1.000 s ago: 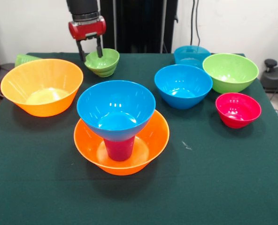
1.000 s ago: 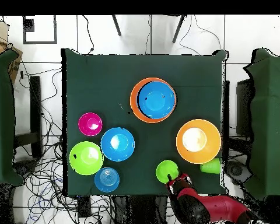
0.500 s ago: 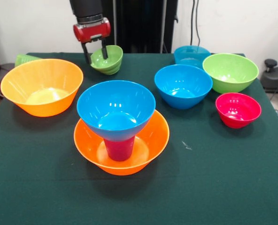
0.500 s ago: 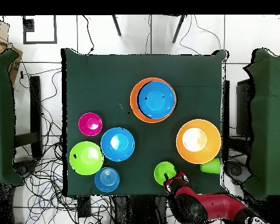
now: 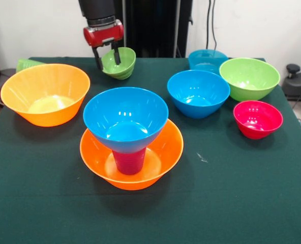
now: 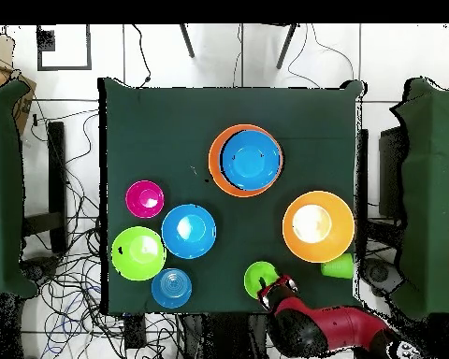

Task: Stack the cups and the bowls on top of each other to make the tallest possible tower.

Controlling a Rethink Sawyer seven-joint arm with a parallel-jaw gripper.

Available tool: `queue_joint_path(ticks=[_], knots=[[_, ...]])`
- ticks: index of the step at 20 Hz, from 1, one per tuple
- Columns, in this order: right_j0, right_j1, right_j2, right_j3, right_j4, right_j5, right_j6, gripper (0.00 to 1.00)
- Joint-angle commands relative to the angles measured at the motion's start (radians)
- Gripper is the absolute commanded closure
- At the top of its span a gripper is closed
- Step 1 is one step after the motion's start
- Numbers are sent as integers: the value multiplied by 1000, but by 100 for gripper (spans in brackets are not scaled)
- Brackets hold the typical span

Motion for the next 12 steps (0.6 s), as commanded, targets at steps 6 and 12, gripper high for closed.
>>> queue_joint_path(ticks=[6,12], knots=[[156,-53,-82,-61,16,-31,156,0],[272,-72,-213,-86,32,-121,166,0]])
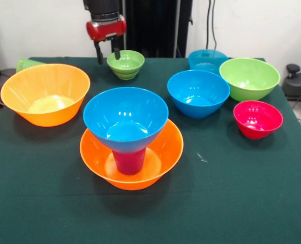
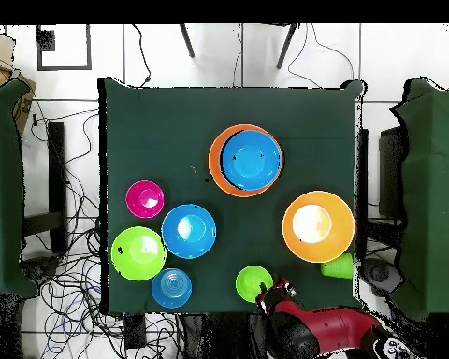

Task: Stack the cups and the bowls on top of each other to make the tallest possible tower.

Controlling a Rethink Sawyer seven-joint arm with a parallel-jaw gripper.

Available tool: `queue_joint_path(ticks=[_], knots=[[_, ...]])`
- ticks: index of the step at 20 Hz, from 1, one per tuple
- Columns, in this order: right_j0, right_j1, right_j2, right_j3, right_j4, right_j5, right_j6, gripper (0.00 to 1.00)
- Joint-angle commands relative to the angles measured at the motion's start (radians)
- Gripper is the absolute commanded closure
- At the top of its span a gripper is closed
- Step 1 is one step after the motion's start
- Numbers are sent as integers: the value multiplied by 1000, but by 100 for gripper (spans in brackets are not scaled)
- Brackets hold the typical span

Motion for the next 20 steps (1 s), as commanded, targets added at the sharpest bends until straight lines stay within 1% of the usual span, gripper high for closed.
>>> queue_joint_path(ticks=[1,2,4,5,6,9,11,13,14,16,18,20], knots=[[125,-31,-96,-83,34,-98,165,0],[144,-37,-116,-85,39,-104,165,0],[157,-50,-130,-83,44,-105,164,0],[153,-54,-128,-82,42,-104,163,0],[166,-49,-142,-86,45,-114,163,0],[184,-35,-150,-97,52,-99,164,0],[178,-22,-135,-99,51,-75,165,0],[139,-11,-85,-91,47,-38,164,0],[137,-1,-80,-93,47,-39,165,0],[149,14,-96,-103,47,-63,168,0],[167,36,-130,-122,48,-89,167,0],[170,43,-138,-128,47,-91,166,0]])
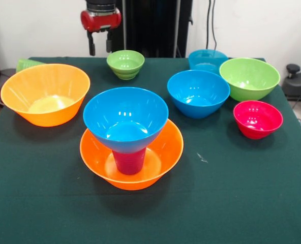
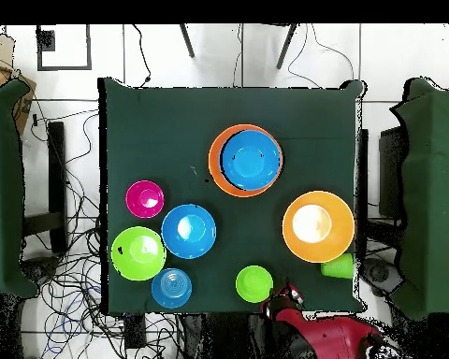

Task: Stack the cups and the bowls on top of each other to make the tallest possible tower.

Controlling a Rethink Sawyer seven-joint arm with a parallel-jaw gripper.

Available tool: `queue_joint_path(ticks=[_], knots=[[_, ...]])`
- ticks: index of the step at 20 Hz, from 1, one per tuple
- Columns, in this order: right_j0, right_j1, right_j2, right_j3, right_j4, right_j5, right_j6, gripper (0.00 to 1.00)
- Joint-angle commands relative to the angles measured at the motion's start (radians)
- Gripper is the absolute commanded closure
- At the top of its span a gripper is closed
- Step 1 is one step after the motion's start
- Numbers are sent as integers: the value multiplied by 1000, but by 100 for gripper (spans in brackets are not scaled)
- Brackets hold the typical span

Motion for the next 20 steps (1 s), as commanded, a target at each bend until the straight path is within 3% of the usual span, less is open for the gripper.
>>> queue_joint_path(ticks=[1,6,17,20], knots=[[37,76,31,-117,45,-16,166,0],[-17,81,95,-105,37,21,165,0],[-17,149,81,-133,33,-31,168,0],[39,164,19,-151,49,-67,165,0]])
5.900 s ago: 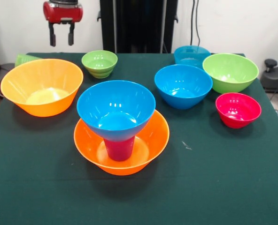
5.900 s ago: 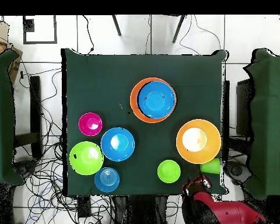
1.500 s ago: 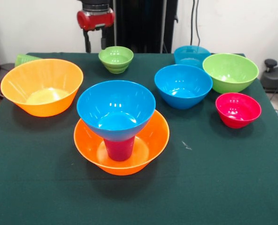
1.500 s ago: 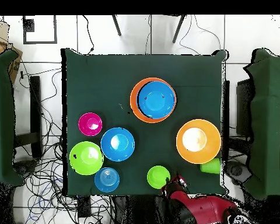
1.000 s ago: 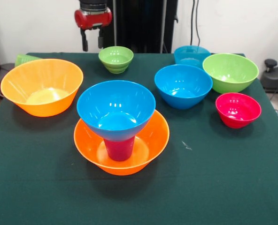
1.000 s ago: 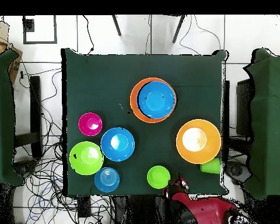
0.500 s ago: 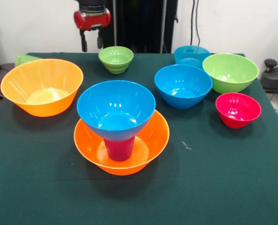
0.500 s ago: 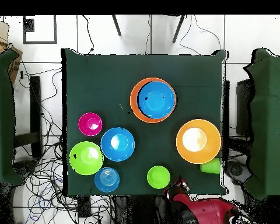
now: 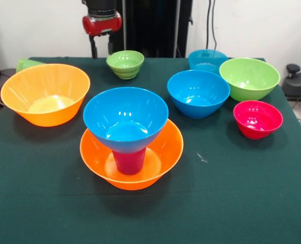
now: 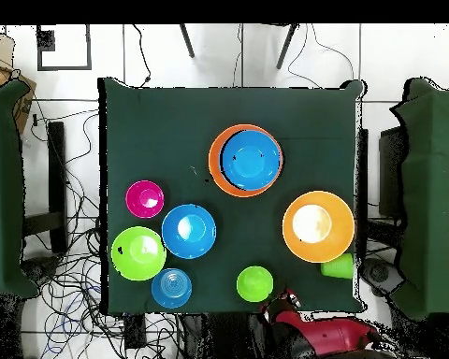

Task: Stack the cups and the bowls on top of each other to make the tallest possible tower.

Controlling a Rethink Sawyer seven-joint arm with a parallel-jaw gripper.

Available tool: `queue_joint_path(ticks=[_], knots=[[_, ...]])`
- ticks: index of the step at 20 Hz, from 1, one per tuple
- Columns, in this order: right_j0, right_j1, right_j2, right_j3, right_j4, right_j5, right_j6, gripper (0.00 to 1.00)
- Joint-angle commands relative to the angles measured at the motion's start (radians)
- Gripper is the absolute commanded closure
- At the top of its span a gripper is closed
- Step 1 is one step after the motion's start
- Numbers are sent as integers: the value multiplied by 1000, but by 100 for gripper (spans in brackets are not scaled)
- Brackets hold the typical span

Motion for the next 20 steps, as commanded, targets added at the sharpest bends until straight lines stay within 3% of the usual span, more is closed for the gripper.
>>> queue_joint_path(ticks=[1,3,6,8,20], knots=[[83,86,4,-136,62,-87,167,0],[98,83,-12,-134,74,-102,172,0],[40,68,43,-116,40,-59,168,0],[34,65,50,-114,36,-52,165,0],[31,43,74,-103,33,-36,160,0]])
